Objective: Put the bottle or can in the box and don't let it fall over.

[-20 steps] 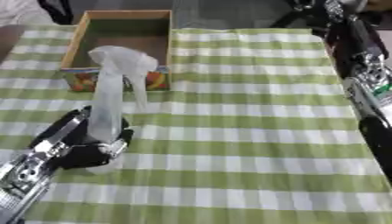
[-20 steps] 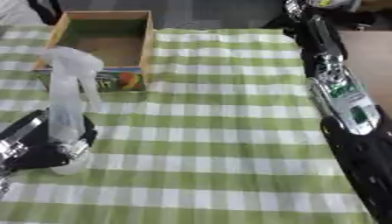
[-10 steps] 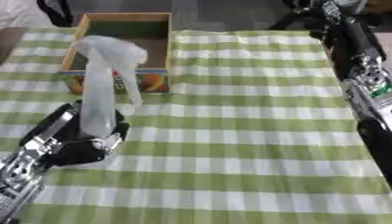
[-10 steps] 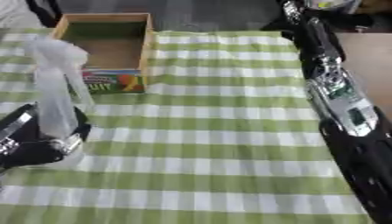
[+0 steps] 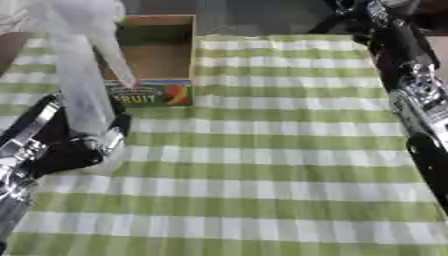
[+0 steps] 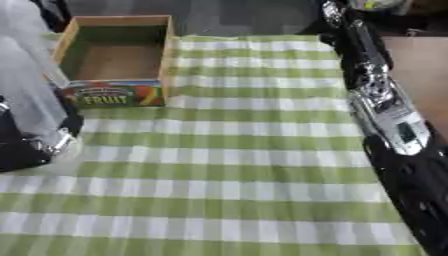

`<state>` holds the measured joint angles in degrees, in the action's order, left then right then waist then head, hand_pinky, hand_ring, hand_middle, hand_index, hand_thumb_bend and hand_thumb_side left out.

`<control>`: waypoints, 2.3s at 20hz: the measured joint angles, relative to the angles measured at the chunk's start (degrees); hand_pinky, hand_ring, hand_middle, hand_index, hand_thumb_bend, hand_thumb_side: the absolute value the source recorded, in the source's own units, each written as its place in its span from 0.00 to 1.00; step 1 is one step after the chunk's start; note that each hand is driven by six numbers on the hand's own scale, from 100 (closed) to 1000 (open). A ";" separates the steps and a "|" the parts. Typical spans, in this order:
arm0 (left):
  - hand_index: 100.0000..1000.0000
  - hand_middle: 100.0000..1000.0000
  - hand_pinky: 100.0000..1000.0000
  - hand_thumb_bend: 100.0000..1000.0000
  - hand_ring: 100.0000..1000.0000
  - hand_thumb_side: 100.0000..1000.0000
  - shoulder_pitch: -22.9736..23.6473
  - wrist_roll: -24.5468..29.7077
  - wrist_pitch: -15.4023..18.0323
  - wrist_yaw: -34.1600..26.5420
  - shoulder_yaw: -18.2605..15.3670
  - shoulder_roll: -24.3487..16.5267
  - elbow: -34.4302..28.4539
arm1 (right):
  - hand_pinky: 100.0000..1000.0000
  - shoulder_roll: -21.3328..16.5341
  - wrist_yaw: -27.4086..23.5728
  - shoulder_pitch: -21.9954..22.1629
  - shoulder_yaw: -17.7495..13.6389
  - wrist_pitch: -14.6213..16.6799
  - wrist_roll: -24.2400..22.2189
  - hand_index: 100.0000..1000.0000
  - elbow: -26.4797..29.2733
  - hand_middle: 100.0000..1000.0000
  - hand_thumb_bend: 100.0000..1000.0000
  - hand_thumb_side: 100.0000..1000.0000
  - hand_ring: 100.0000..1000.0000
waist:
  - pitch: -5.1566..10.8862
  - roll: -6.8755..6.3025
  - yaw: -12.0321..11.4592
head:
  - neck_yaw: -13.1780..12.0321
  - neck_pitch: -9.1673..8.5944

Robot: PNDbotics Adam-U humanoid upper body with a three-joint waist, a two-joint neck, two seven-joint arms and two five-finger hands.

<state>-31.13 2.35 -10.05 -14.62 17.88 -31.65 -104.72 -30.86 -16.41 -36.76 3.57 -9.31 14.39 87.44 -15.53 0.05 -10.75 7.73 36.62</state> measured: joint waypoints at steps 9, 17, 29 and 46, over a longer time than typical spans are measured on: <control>0.25 0.25 1.00 0.00 0.50 0.06 -7.72 -2.37 -0.63 -7.44 -3.37 -2.95 0.49 | 0.90 -0.15 0.00 0.00 -0.01 0.01 0.00 0.84 0.00 0.83 0.00 0.76 0.78 | 0.01 -0.44 -0.18 | 0.05 0.02; 0.25 0.24 1.00 0.00 0.49 0.05 -15.49 -1.84 -0.96 -9.01 -3.50 -3.27 8.86 | 0.90 -0.18 0.00 -0.09 0.00 0.11 -0.15 0.84 0.00 0.83 0.00 0.76 0.78 | 0.00 -0.59 0.47 | -0.62 -0.32; 0.26 0.25 1.00 0.00 0.48 0.08 -25.46 -2.01 3.09 -4.52 -5.61 2.02 28.78 | 0.89 -0.20 0.00 -2.08 0.29 -0.02 -0.49 0.84 0.06 0.83 0.00 0.77 0.78 | -2.22 0.35 2.01 | -2.29 -3.18; 0.26 0.25 1.00 0.00 0.48 0.11 -31.46 -9.05 10.57 1.89 -10.06 8.01 44.28 | 0.89 -0.12 0.00 -4.06 0.89 -0.44 -0.92 0.84 0.41 0.84 0.00 0.78 0.78 | -6.33 0.44 6.02 | -3.80 -7.85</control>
<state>-62.59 -6.70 0.53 -12.73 7.82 -23.64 -60.44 -30.98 -16.41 -40.82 4.47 -9.74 13.46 87.84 -21.86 0.49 -4.72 3.93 28.76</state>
